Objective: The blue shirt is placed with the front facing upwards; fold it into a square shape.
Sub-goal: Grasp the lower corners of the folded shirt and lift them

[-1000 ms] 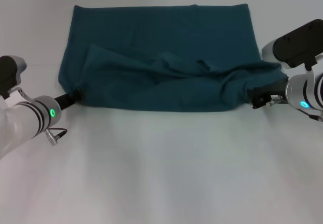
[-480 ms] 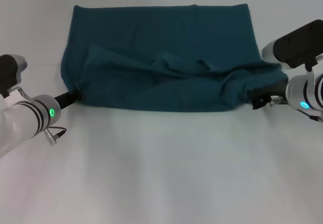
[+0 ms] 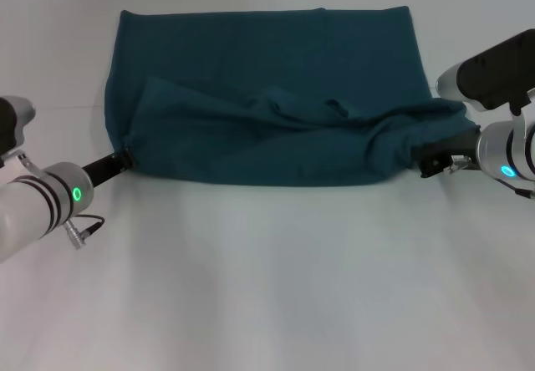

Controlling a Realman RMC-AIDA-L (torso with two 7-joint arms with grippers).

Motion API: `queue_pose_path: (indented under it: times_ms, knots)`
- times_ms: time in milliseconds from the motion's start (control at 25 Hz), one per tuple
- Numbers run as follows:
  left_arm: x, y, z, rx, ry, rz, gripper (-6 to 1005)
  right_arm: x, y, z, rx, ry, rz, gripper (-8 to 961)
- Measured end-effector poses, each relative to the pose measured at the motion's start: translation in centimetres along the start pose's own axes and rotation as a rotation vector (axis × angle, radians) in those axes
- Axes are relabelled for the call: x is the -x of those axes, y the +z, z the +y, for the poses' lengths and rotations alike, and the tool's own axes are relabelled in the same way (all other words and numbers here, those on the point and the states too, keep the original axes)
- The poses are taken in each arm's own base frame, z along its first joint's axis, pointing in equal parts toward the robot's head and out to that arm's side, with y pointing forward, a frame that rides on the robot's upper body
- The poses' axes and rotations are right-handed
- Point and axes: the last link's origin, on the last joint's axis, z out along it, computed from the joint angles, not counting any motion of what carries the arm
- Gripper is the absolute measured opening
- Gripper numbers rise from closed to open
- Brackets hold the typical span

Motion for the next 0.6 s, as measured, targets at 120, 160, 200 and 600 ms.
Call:
queue_pose_path:
  times_ms: [120,160,200,600]
  knots:
    - [0.2,-0.2,-0.3,0.004,-0.002,-0.007,20,0.0,-0.1,0.0,0.003,0.0,0.002,24]
    - [0.2,-0.3,-0.4,0.007,-0.002,-0.008,20,0.0,-0.2,0.1,0.005,0.001,0.003,24]
    - [0.3,-0.4,-0.6,0.011,-0.002,-0.011,20,0.0,-0.3,0.0,0.006,0.001,0.004,24]
    - [0.7,-1.8,-1.0,0.057,0.022,-0.003,19,-0.5,-1.6,0.1,0.023,0.024,0.002,25]
